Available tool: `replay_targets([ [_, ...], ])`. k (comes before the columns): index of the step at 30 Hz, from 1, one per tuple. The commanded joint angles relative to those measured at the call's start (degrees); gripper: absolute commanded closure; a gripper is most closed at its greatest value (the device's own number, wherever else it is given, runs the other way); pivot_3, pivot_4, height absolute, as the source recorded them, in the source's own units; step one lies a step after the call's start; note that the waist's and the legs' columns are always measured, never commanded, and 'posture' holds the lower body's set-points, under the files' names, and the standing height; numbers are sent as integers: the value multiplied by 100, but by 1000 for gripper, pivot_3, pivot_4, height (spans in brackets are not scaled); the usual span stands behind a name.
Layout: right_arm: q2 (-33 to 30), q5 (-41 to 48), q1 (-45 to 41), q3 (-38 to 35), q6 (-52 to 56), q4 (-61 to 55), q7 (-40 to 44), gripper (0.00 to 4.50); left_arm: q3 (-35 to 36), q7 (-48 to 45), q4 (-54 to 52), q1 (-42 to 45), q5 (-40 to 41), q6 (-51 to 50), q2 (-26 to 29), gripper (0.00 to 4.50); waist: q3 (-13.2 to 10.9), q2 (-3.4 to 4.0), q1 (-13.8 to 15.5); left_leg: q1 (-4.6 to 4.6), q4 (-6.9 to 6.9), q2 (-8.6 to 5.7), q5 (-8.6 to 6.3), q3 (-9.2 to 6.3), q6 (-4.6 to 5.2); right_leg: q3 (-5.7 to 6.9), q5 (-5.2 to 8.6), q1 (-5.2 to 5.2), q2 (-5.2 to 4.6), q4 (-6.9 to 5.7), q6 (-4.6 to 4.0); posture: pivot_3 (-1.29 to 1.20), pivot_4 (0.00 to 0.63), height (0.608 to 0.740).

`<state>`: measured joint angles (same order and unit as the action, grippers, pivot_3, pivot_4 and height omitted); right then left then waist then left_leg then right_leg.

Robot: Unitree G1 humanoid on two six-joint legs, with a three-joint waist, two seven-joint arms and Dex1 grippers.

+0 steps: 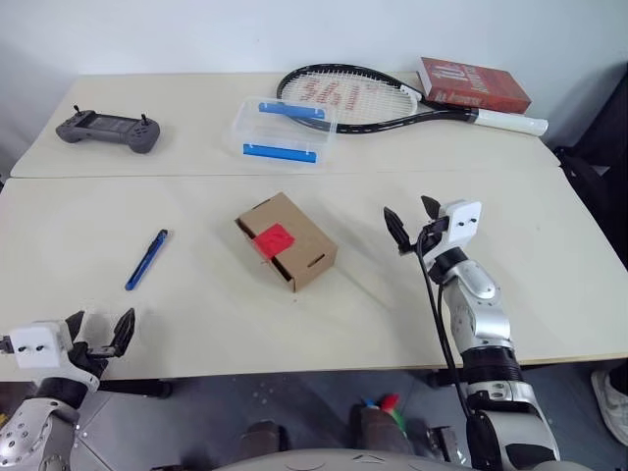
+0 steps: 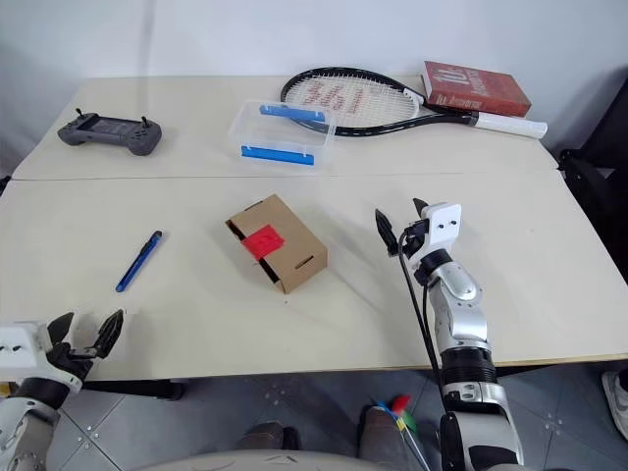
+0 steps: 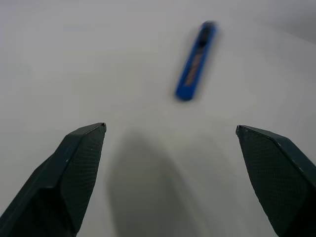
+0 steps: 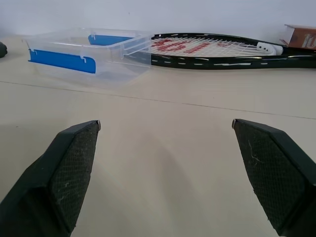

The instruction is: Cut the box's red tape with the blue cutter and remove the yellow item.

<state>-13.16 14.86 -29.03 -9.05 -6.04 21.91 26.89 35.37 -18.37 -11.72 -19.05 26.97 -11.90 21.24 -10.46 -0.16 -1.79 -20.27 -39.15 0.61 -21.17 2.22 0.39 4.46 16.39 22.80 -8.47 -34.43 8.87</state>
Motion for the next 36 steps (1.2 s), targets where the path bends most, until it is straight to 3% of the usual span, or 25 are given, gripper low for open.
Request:
replay_targets([
  [1,-15,148,-65,-61,-75,-157,103,0,207,66,-77,-109,46,-100,78,17,0,0,2,0,0,0,0,0,0,0,0,0,0,0,0,0,150,740],
  [6,-196,399,42,-68,25,-627,507,0,369,-82,-203,48,343,-27,111,17,0,0,19,0,0,0,0,0,1,0,0,0,-1,0,0,0,150,740],
  [11,-1033,1126,570,-98,882,-2025,1556,0,509,-601,-252,331,588,-154,805,17,-1,1,43,-6,0,1,-4,-10,2,9,0,1,-1,2,0,0,150,740],
  [14,-1762,1694,885,-253,1535,-2868,2124,0,701,-1171,8,473,833,-372,1465,17,-1,1,57,-9,-1,0,-7,-9,5,12,0,0,-1,9,0,0,150,740],
  [18,-3328,2478,1697,-1005,2401,-3661,3313,0,517,-2933,913,946,1064,-821,3069,17,-7,12,99,-12,0,-7,-13,3,8,29,0,-2,2,28,0,0,150,740],
  [21,-3660,2584,2132,-1252,2435,-3755,3625,609,-104,-3788,1589,1579,815,-594,3617,615,-7,12,165,-9,2,-17,-17,22,11,64,0,-9,2,42,-1,0,150,740],
  [24,-3599,2348,2353,-1060,2274,-3904,3643,1658,-725,-4046,2098,2316,495,-288,3594,1543,-7,13,149,6,2,-5,-24,64,10,76,-2,-18,1,43,-5,0,150,740],
  [32,-3132,1579,2293,108,2536,-4613,2789,4480,-2966,-4380,3805,5247,-947,706,2470,4073,-5,6,243,-8,-17,1,-25,92,3,149,-13,-4,-7,26,-11,0,150,740],
  [33,-3053,1502,2203,269,2613,-4639,2664,4500,-3171,-4327,4141,5622,-1174,882,2291,4388,-5,2,254,-8,-21,0,-25,92,3,153,-14,-4,-7,26,-10,0,150,740],
  [36,-2804,1087,1911,847,2895,-4590,2240,4500,-3602,-3939,5268,6633,-1804,1280,1783,4451,-4,-4,298,-18,-44,1,-26,91,5,162,-17,-6,-7,25,-8,0,150,740],
])
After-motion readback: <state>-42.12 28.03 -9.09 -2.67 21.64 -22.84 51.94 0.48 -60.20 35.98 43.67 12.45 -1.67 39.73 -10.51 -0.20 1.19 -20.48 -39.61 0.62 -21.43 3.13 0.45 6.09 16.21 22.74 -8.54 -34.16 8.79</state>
